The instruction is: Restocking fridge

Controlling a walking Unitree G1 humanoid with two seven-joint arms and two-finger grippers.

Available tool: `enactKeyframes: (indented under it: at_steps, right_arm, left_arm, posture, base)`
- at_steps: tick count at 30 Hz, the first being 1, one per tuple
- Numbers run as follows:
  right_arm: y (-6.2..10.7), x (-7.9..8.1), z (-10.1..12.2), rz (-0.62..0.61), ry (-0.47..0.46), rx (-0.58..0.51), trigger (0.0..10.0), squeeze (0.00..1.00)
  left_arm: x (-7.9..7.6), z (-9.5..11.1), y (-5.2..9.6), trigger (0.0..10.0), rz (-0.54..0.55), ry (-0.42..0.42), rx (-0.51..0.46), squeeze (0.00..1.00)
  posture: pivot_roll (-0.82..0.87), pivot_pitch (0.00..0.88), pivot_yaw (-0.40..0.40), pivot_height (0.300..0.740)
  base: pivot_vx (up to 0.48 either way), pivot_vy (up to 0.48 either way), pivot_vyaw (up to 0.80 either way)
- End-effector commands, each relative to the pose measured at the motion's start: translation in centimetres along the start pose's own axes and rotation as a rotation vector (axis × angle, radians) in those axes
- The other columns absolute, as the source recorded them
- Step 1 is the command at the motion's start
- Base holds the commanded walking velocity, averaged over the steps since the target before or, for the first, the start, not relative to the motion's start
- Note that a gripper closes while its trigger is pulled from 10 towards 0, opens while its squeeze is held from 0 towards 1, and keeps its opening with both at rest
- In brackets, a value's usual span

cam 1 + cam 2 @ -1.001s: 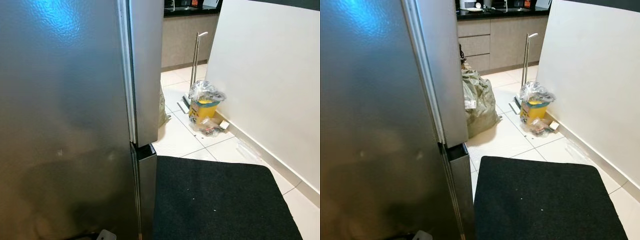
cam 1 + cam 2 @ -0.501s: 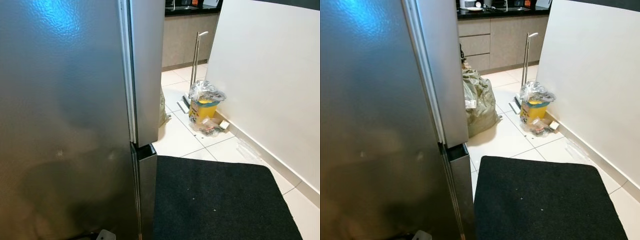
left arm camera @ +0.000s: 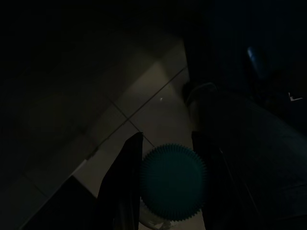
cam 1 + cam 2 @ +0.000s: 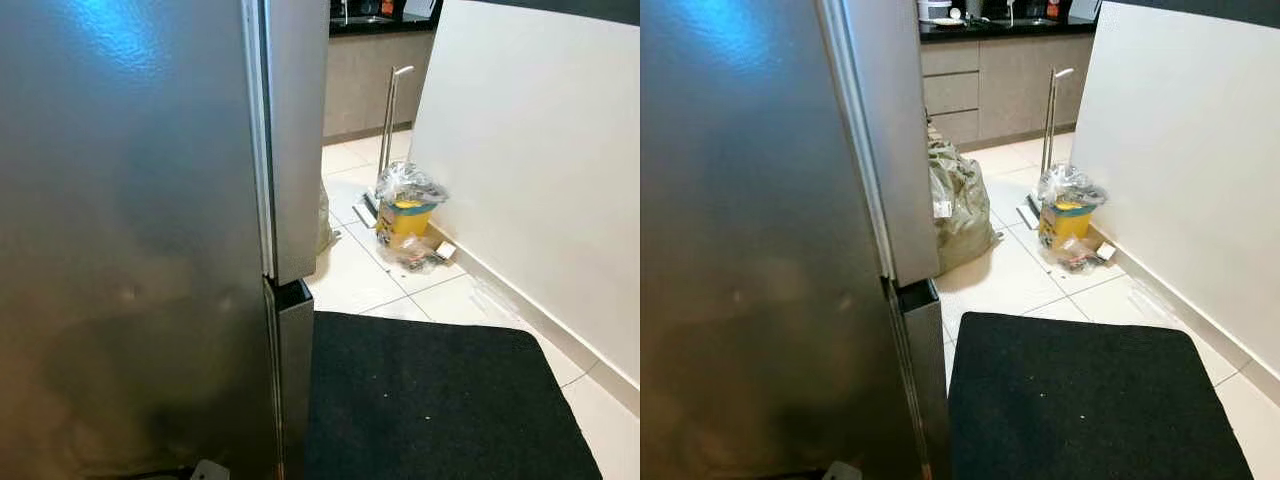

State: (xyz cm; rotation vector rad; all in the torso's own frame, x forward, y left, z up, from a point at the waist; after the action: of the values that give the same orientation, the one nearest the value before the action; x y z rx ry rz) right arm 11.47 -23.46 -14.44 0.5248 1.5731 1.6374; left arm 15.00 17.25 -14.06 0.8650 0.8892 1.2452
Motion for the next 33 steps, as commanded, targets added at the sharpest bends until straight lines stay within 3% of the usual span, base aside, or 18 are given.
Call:
enactKeyframes:
  at_steps: [1,14,33]
  right_arm:
    - [-0.01,0.23,-0.01,0.006,-0.004,-0.002,10.0,0.0]
    - [-0.02,0.2,0.05,0.005,-0.003,-0.002,10.0,0.0]
    - [-0.03,0.29,-0.02,0.005,0.002,0.001,10.0,0.0]
  left_arm:
    - [-0.29,-1.14,0.04,10.0,-0.004,0.025,0.036,0.0]
    - [-0.36,-1.13,0.02,10.0,-0.005,0.014,0.036,0.0]
    - [0.03,-1.04,0.09,10.0,0.003,-0.032,0.036,0.0]
  posture:
    - [-0.08,0.0,-0.022,0.74]
    - [-0.08,0.0,-0.022,0.74]
    - [-0.08,0.0,-0.021,0.74]
  base:
    - [-0.341,0.0,0.0]
    - [-0.342,0.0,0.0]
    - [0.0,0.0,0.0]
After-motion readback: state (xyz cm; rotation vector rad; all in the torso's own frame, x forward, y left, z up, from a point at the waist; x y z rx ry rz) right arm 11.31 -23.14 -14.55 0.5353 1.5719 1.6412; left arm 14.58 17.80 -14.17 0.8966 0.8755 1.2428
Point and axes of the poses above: a point about 5 cm out from each wrist's last joint towards the gripper, its own y axis pointing back from the gripper into the wrist, its own z axis along the axis of the wrist's last joint, x = y × z, the point moved 4 cm from there along -y, pointing out of the wrist towards the gripper, and after that the axes turned 14 degrees about y, right-handed, at the moved point
